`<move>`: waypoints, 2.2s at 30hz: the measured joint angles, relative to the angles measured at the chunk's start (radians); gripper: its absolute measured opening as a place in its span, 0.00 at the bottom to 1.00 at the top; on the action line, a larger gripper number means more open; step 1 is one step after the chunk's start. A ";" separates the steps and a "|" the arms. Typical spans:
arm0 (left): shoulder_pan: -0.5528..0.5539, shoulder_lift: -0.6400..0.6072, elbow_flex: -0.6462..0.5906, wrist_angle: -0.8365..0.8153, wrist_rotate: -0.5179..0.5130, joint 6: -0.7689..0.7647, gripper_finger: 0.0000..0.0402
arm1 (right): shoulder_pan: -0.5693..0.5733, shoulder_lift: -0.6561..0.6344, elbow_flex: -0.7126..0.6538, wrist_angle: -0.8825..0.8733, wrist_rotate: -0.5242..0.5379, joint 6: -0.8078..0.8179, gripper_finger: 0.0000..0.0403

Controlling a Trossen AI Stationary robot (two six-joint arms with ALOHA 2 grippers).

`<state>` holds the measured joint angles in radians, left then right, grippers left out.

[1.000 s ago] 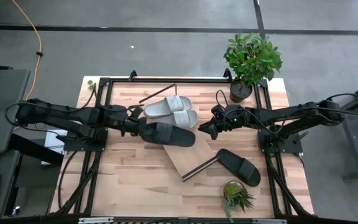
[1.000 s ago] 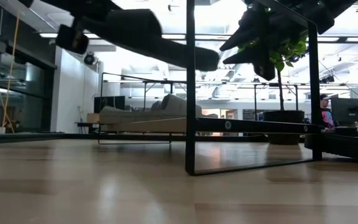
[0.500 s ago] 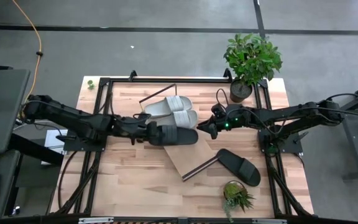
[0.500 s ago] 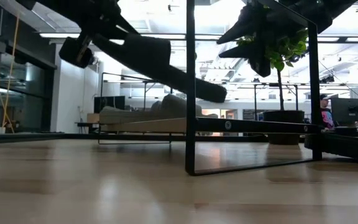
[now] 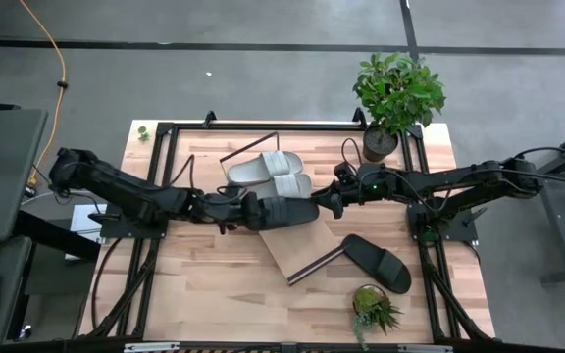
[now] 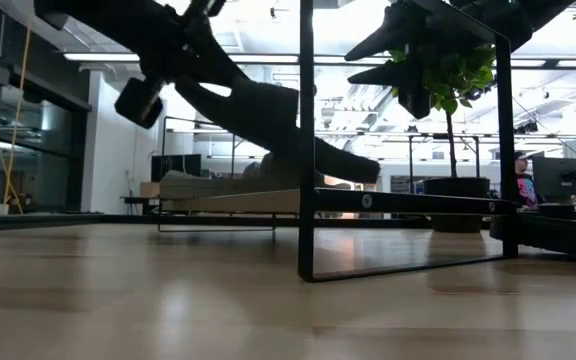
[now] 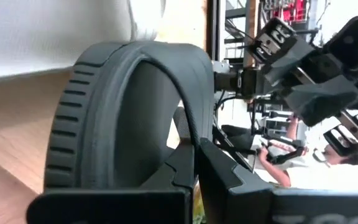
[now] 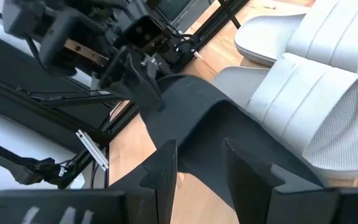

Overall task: Pick and place slides into the shelf
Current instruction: Put the left black slipper on the shelf

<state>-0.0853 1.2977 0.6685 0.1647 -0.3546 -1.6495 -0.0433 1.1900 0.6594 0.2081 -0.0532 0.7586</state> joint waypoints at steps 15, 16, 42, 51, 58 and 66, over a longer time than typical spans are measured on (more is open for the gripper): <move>-0.003 0.139 -0.023 0.132 -0.015 -0.101 0.00 | 0.000 0.000 0.000 0.000 -0.007 0.003 0.29; -0.003 0.141 -0.031 0.138 -0.016 -0.111 0.00 | 0.000 0.000 0.000 -0.001 -0.007 0.003 0.29; 0.001 0.141 -0.097 0.116 -0.060 -0.139 0.03 | -0.002 0.000 0.000 -0.009 -0.002 0.000 0.29; 0.000 0.141 -0.097 0.116 -0.057 -0.127 0.09 | -0.002 0.000 0.000 -0.009 -0.002 0.000 0.29; 0.000 0.141 -0.097 0.115 -0.056 -0.127 0.31 | -0.002 0.000 0.000 -0.009 -0.002 0.000 0.29; 0.000 0.141 -0.097 0.065 -0.014 -0.128 0.48 | -0.002 0.000 0.000 -0.009 -0.002 0.001 0.29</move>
<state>-0.0853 1.4384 0.5716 0.2297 -0.3684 -1.7772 -0.0456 1.1900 0.6594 0.1993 -0.0555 0.7597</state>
